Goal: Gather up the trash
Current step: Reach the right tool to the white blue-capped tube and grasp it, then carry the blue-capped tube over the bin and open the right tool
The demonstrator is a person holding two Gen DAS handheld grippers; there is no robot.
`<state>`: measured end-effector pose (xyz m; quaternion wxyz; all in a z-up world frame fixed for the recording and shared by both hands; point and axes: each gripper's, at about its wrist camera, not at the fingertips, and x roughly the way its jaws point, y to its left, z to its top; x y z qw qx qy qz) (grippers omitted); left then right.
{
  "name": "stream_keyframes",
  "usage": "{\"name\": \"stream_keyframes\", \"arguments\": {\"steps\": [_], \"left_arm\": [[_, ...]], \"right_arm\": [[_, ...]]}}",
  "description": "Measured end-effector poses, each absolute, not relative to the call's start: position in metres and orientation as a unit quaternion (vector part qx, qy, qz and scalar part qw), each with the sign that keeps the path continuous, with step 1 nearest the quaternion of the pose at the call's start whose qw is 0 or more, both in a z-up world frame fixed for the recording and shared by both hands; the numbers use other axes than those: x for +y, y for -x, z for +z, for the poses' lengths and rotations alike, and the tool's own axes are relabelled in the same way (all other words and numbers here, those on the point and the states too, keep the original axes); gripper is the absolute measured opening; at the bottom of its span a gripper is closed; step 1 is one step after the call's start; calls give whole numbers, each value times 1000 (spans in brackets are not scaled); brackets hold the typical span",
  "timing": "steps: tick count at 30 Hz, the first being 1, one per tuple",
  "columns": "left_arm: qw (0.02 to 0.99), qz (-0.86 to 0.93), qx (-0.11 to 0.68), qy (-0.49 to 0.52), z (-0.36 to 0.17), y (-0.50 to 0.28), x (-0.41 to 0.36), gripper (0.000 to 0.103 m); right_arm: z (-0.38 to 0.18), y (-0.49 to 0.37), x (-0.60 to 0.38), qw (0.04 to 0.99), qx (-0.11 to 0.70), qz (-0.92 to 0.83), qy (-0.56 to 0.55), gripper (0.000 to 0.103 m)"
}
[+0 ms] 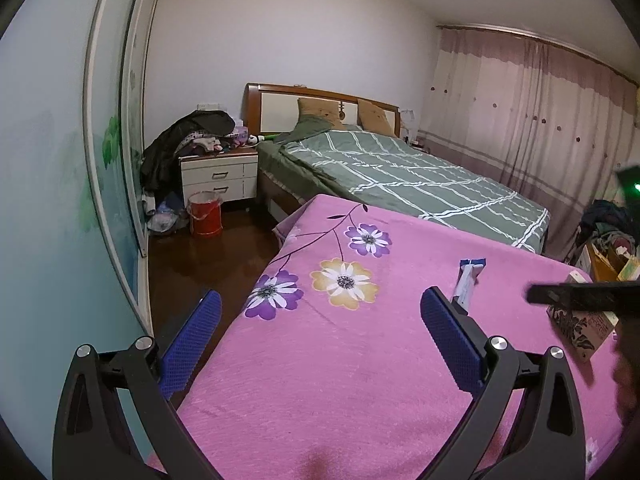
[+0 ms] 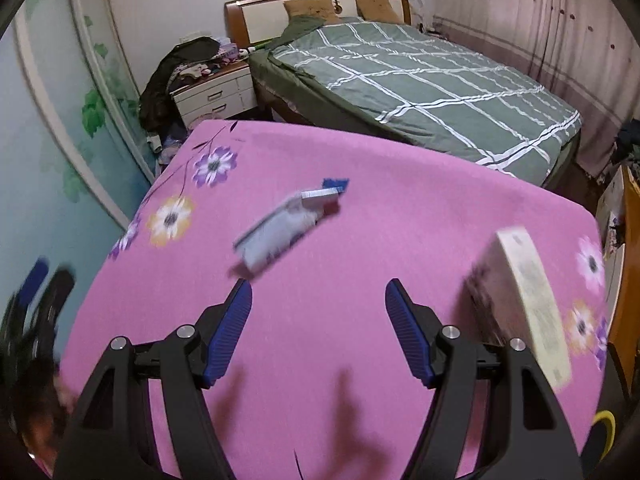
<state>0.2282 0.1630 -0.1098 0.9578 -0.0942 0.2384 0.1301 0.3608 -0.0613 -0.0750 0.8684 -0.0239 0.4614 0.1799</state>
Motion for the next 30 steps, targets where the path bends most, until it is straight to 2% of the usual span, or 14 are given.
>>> {"name": "stream_keyframes", "arguments": {"steps": [6, 13, 19, 21, 22, 23, 30], "left_arm": [[957, 132, 243, 82, -112, -231, 157, 98], [957, 129, 250, 77, -114, -235, 154, 98], [957, 126, 249, 76, -114, -234, 151, 98], [957, 127, 250, 77, -114, -234, 153, 98], [957, 127, 251, 77, -114, -234, 152, 98], [956, 128, 251, 78, -114, -233, 153, 98], [957, 128, 251, 75, -113, -234, 154, 98]], "right_arm": [[-93, -413, -29, 851, 495, 175, -15, 66], [-122, -433, -7, 839, 527, 132, 7, 66], [-131, -434, -11, 835, 535, 127, 12, 40], [-131, -431, -16, 834, 536, 131, 8, 24], [-131, -429, -19, 832, 538, 135, 5, 21], [-131, -427, -23, 830, 540, 138, 3, 10], [-122, -387, -54, 837, 523, 160, -5, 9]]}}
